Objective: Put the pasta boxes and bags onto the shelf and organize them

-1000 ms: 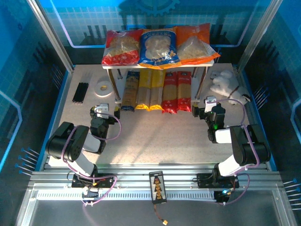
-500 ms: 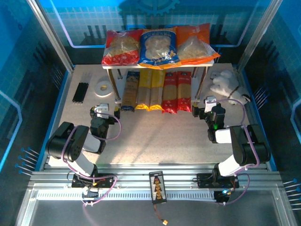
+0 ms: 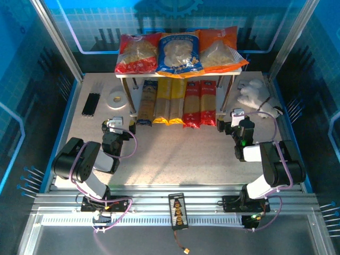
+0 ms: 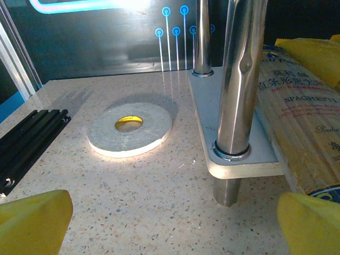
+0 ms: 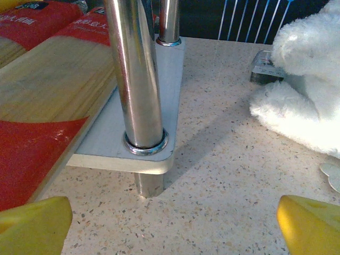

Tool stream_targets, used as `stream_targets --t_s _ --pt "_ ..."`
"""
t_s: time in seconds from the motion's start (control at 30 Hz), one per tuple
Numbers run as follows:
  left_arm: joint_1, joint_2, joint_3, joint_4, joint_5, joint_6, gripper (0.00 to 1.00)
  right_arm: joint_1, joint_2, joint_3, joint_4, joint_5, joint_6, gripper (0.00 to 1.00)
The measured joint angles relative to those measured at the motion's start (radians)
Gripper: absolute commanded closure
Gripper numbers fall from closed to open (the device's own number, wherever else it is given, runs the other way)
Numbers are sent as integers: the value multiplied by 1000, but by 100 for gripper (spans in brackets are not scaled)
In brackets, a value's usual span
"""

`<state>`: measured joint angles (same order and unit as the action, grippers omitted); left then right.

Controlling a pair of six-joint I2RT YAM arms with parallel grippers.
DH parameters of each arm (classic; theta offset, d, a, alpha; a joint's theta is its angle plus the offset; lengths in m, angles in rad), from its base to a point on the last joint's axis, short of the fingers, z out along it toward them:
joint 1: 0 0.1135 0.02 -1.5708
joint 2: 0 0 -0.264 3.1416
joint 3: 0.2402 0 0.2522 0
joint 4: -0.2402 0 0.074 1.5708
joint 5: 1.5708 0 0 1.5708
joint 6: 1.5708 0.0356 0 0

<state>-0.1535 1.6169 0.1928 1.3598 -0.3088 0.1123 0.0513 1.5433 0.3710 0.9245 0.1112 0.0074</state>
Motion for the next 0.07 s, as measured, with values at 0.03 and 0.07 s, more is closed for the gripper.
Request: stream_targets --t_s 0.03,0.07 --pt "0 0 0 0 0 0 1 0 0 0 0 0 0 0" --pt "0 0 0 0 1 0 1 0 0 0 0 0 0 0"
